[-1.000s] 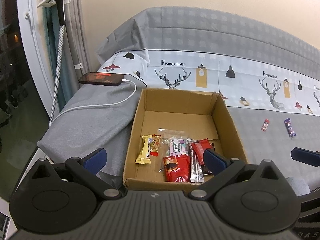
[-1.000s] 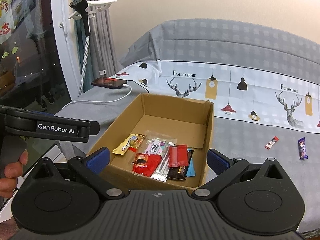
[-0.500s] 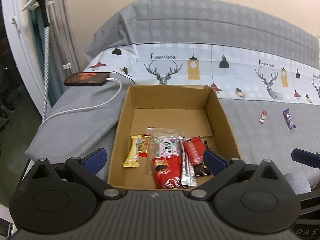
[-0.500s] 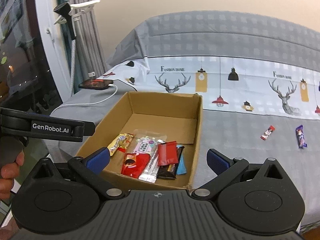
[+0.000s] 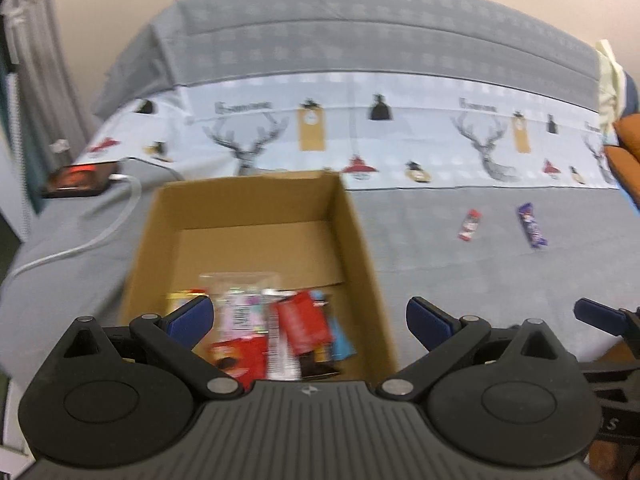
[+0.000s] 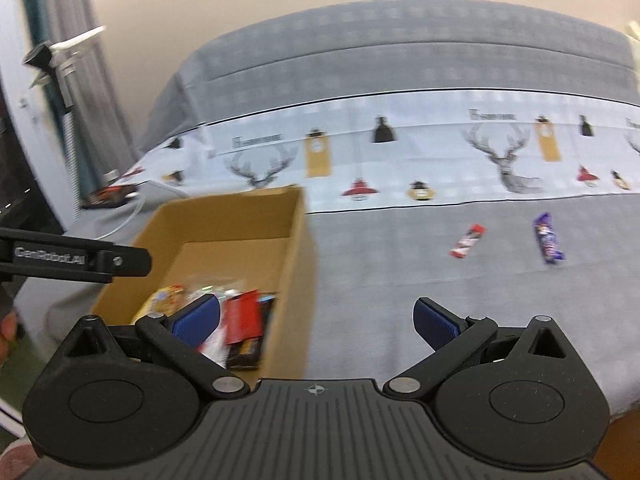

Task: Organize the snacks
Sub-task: 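Lift both tools out of the box and move them toward the remaining snacks, then grasp the red Nescafe stick with the left gripper while the right grasps the purple candy bar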

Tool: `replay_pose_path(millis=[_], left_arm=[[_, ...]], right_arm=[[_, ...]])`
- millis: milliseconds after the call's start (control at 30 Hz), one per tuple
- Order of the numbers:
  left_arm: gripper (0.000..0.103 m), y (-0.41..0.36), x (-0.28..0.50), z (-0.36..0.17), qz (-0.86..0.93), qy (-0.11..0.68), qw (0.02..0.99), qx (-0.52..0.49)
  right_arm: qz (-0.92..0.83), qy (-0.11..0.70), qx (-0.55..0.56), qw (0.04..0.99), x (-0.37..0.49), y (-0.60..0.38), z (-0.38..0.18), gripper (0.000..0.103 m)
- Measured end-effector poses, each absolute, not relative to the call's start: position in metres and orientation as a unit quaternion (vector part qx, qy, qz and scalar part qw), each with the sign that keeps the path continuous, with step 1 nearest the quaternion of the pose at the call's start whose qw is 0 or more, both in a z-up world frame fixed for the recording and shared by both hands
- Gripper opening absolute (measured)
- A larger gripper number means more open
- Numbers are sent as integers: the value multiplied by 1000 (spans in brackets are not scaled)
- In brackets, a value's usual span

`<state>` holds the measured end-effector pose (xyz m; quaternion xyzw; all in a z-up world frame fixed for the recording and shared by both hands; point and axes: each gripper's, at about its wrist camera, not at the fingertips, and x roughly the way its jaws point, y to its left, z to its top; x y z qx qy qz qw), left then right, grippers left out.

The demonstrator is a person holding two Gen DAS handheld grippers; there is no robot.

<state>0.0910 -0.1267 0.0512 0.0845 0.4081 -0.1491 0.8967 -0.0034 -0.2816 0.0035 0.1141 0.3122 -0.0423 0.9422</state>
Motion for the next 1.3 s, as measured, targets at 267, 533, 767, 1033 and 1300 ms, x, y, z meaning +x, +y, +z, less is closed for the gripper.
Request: replay_pose_path(millis=[267,533,767,1033,1300], left_arm=[[103,-198,110,35,-199,426,877,100],[103,-269,141,11,-218,438,863,124],[103,-336,205,-25,-218,487,841,94],[103,-425,269,-97,-247,496,818,155],[103,-501,319,-185,-276,529,770,226]], right_arm=[[-115,309,126,936,-3,-352,-6,103],[-175,310,130,925,5,-414,-20,103],[-225,305,136,915,31,-486,-40,103],[-246,329,170,896,90,-574,-91,103],[-244,382,158,877,167,-622,-162,102]])
